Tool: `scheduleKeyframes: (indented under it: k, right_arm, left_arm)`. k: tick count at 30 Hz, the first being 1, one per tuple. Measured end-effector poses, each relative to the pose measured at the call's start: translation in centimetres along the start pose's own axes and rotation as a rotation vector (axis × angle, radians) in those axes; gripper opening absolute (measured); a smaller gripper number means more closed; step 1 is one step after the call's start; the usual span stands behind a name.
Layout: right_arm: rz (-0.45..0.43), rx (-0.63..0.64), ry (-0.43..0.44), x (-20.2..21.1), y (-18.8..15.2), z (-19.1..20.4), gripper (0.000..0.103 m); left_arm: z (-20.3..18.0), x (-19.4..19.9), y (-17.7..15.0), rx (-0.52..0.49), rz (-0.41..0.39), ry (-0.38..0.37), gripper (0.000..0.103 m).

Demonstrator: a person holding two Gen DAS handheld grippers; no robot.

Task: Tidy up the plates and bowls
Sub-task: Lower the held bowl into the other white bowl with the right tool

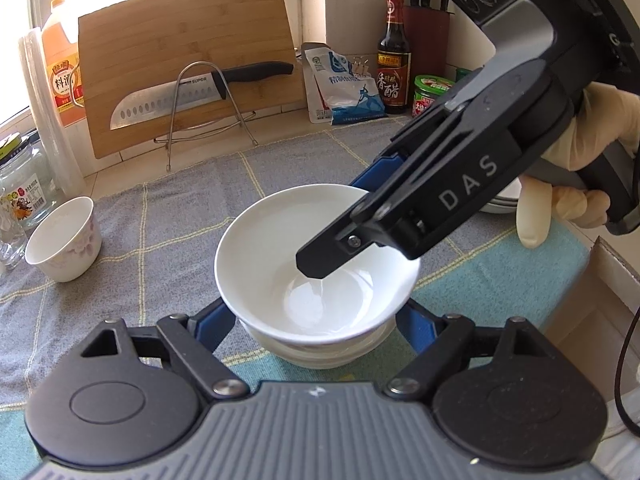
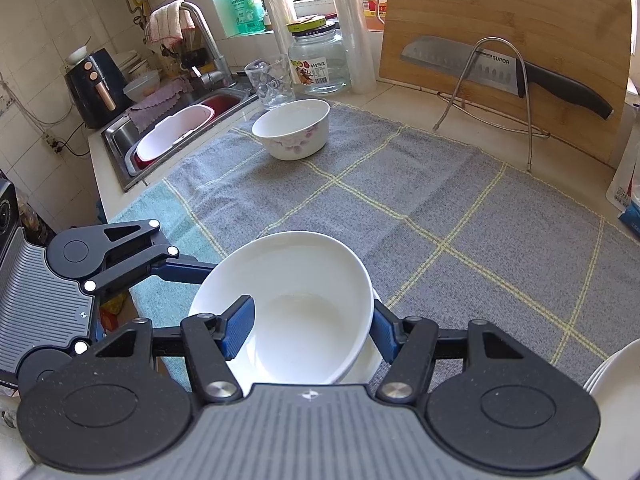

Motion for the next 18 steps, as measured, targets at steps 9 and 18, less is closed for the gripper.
scheduleKeyframes:
  k: [9,18]
  right_arm:
    - [0.009,-0.004,-0.005,-0.42,-0.07,-0.30,0.067]
    - [0.015,0.000,-0.010,-0.74,-0.13,-0.43,0.068]
  left_arm:
    - [0.02,-0.49,0.08,-0.004,0.011,-0.008,0.087]
    - [0.02,-0.76,0.03,-0.008,0.014,-0.010,0.087]
Point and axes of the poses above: each gripper's, at about its wrist camera, not at the fingertips, and x roughly against the way its jaws point, z to its left, y to its top, the point moved 5 cm from there along -x, roughly the way its jaws point, and after that the axes turned 12 degrees about z, right-handed, at the moved point
